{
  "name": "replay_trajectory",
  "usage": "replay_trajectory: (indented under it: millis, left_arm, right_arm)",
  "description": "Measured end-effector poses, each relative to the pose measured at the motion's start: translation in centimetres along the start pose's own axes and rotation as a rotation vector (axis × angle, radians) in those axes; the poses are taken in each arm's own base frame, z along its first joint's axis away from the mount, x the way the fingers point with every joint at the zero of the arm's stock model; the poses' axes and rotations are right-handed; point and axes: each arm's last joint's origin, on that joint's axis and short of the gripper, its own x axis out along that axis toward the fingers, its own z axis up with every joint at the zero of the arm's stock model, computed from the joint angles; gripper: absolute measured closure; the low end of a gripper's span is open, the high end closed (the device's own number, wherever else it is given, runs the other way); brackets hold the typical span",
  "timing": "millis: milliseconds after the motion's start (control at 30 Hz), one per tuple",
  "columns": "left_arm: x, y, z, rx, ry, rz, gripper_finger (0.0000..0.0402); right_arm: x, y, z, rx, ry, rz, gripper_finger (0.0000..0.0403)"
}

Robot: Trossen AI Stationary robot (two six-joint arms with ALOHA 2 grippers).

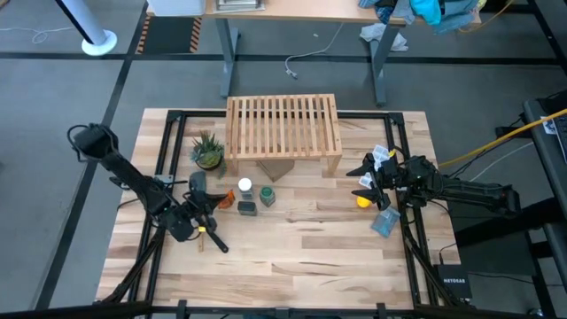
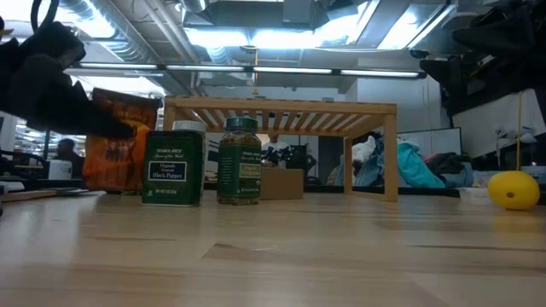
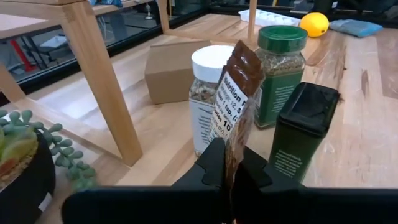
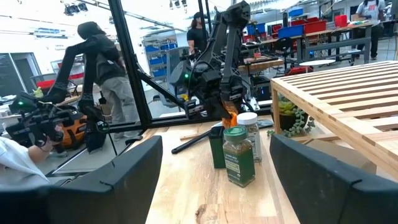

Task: Shelf spices
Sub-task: Remove the orange seasoning bag from the shelf to the table

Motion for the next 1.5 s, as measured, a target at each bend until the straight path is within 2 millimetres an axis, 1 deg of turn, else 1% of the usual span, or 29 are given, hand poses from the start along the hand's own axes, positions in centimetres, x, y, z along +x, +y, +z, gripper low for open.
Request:
replay_trajectory:
  millis: [400, 633, 900, 1133, 1500]
  left_arm:
    - [0.2, -0.1, -0.8, -0.051, 0.015, 0.016, 0.0401]
    - [0.3, -0.3, -0.7, -0.088, 0.012, 0.005, 0.039]
    - [0.3, -0.6, -0.7, -0.01, 0.066, -0.065, 0.0369]
    - [0.6, -0.5, -0.6, 0.0, 0.088, -0.063, 0.0334]
    - [1.5, -0.2, -0.3, -0.035, 0.086, -0.027, 0.0245]
  right_arm:
    - [0.0, -0.1, -0.4, 0.015, 0.036, -0.007, 0.01]
    - [0.0, -0.1, -0.4, 0.015, 0.036, -0.007, 0.01]
    - [0.0, -0.1, -0.4, 0.016, 0.037, -0.008, 0.01]
    - [0.0, -0.1, -0.4, 0.016, 0.037, -0.008, 0.01]
    - [0.0, -0.1, -0.4, 0.016, 0.037, -0.008, 0.01]
